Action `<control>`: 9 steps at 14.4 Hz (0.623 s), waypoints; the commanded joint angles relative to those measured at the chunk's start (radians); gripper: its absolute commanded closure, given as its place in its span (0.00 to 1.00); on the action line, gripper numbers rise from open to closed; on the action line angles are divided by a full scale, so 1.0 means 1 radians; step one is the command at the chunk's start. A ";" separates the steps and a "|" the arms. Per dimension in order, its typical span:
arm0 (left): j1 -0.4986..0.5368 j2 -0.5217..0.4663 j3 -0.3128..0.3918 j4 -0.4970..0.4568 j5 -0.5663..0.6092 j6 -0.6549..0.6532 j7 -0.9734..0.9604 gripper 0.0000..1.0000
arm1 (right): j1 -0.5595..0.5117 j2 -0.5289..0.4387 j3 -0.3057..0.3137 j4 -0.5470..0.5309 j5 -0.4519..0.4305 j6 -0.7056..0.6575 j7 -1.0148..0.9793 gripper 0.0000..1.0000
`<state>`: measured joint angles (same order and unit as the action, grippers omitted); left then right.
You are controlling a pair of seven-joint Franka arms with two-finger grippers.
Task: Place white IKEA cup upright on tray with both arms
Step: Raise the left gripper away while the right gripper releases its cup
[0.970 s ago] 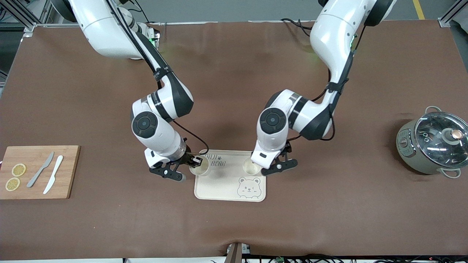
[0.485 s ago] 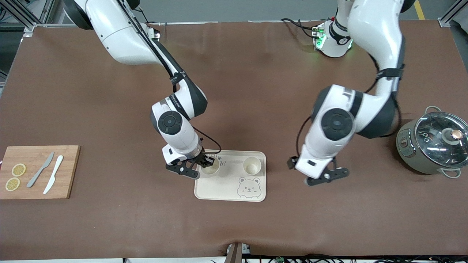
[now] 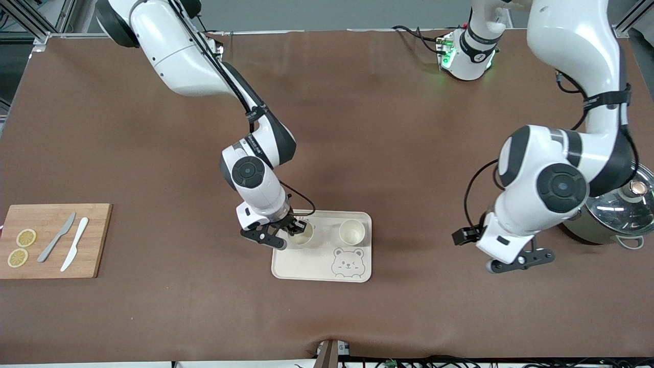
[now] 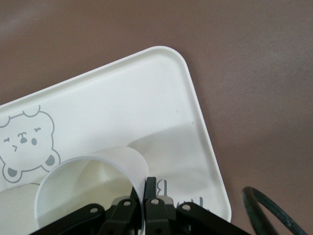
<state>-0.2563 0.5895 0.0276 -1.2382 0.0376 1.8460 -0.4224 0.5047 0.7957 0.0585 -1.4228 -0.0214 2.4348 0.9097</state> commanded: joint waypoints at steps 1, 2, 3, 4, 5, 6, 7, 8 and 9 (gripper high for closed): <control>0.031 -0.065 0.000 -0.037 -0.028 -0.031 0.048 0.00 | 0.020 0.030 -0.011 0.030 -0.047 0.023 0.067 1.00; 0.046 -0.077 -0.002 -0.040 -0.028 -0.039 0.059 0.00 | 0.021 0.033 -0.011 0.030 -0.067 0.024 0.078 1.00; 0.054 -0.091 -0.003 -0.040 -0.030 -0.042 0.071 0.00 | 0.023 0.034 -0.011 0.030 -0.080 0.024 0.090 1.00; 0.075 -0.109 -0.006 -0.040 -0.031 -0.050 0.094 0.00 | 0.023 0.039 -0.011 0.030 -0.087 0.026 0.097 1.00; 0.106 -0.122 -0.037 -0.040 -0.031 -0.060 0.144 0.00 | 0.024 0.040 -0.011 0.030 -0.094 0.026 0.098 1.00; 0.150 -0.138 -0.073 -0.040 -0.031 -0.071 0.210 0.00 | 0.026 0.042 -0.011 0.030 -0.098 0.026 0.100 1.00; 0.187 -0.161 -0.099 -0.046 -0.031 -0.094 0.264 0.00 | 0.028 0.042 -0.011 0.030 -0.098 0.026 0.100 1.00; 0.198 -0.181 -0.106 -0.049 -0.030 -0.112 0.292 0.00 | 0.028 0.042 -0.011 0.030 -0.098 0.026 0.098 1.00; 0.207 -0.204 -0.106 -0.058 -0.030 -0.125 0.307 0.00 | 0.028 0.042 -0.011 0.030 -0.098 0.026 0.100 1.00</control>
<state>-0.0816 0.4566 -0.0557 -1.2436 0.0291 1.7470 -0.1708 0.5206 0.8220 0.0570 -1.4225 -0.0899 2.4614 0.9740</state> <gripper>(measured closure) 0.000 0.960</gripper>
